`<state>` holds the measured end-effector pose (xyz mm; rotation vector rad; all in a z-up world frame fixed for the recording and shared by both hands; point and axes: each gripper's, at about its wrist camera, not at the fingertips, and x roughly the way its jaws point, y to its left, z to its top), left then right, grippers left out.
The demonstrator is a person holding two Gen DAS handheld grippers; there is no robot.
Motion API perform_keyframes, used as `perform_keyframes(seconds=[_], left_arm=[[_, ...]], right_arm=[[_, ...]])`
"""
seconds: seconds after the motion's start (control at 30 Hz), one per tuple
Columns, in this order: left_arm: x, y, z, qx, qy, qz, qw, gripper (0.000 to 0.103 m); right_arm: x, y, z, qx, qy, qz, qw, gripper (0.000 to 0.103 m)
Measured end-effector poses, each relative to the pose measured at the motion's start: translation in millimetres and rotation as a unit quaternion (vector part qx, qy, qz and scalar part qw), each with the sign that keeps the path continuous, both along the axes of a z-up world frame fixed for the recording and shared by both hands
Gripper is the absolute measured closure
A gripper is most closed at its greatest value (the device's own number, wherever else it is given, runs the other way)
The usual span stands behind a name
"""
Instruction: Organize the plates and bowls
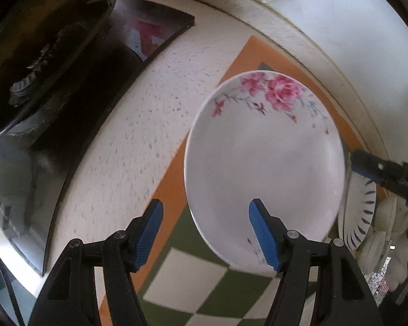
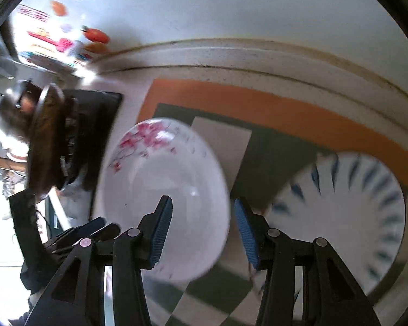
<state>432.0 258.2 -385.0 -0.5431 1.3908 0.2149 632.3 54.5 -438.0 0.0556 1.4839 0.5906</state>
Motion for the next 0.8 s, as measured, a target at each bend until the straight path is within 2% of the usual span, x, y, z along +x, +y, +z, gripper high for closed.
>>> perform_keyframes(seconds=[0.07, 0.13, 0.2, 0.27, 0.3, 0.57, 0.8], left_arm=[[5.3, 2.4, -8.0, -0.007, 0.003, 0.003, 1.0000, 0.040], [10.2, 0.5, -14.3, -0.013, 0.007, -0.005, 0.9999, 0.041], [12.3, -2.3, -17.1, -0.008, 0.003, -0.012, 0.9999, 0.045], [16.4, -2.7, -20.5, -0.012, 0.001, -0.019, 0.9997, 0.062], [18.3, -3.2, -23.0, -0.016, 0.003, -0.023, 0.9996, 0.074], [14.0, -11.5, -21.7, 0.005, 0.001, -0.035, 0.9994, 0.077], [1.2, -27.7, 11.5, 0.010, -0.010, -0.056, 0.9983, 0.077]], right_arm=[[15.3, 8.2, -12.4, -0.014, 0.010, 0.006, 1.000, 0.053], [26.2, 12.0, -25.0, -0.019, 0.029, 0.007, 0.999, 0.057], [30.6, 12.9, -34.1, -0.013, 0.047, 0.010, 0.999, 0.073], [34.5, 16.9, -42.5, -0.024, 0.053, 0.019, 0.998, 0.083], [34.8, 15.7, -43.9, -0.029, 0.051, 0.020, 0.998, 0.085], [27.6, 3.4, -40.5, -0.011, 0.047, 0.012, 0.999, 0.087], [5.1, -18.5, -11.2, 0.015, 0.030, -0.006, 0.999, 0.088]])
